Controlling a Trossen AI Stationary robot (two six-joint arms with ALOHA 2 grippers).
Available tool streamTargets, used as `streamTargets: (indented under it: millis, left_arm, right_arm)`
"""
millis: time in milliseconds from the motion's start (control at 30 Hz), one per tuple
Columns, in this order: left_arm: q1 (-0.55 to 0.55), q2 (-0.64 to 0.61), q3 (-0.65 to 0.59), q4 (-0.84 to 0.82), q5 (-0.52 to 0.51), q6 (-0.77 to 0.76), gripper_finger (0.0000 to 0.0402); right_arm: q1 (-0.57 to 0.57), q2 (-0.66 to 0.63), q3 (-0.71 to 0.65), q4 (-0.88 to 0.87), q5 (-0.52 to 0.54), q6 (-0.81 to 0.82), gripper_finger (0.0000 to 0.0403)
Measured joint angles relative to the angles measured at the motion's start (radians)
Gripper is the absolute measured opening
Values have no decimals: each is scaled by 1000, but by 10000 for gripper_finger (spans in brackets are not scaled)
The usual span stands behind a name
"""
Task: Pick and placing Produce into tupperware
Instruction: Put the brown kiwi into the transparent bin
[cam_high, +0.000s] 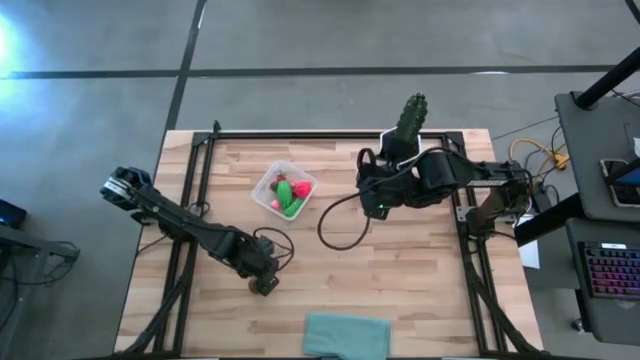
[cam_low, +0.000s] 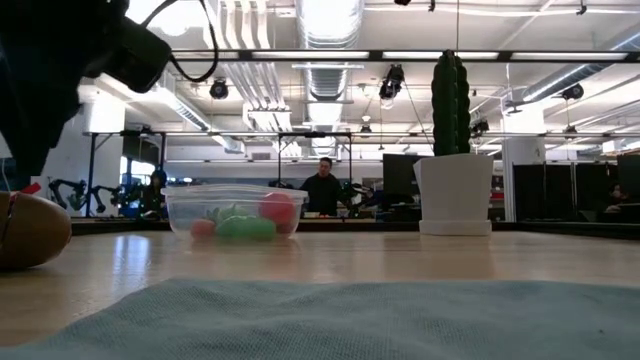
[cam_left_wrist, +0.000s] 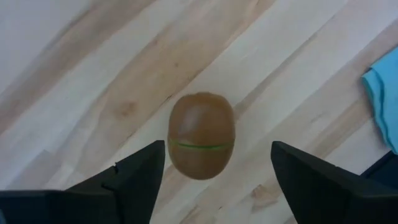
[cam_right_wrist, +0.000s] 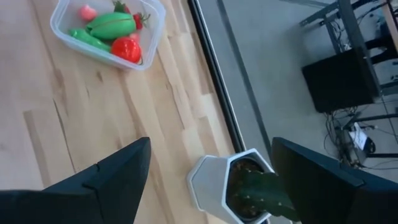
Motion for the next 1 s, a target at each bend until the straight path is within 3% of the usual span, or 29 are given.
streamTargets:
  millis: [333,1000]
  left_arm:
    - [-89,63,1,5,-23,-97,280]
    - [-93,189,5,68,-27,-94,280]
  right_arm:
    - [0,0,-47,1,-1,-3,325]
    - [0,0,-47,8,-3,-2,325]
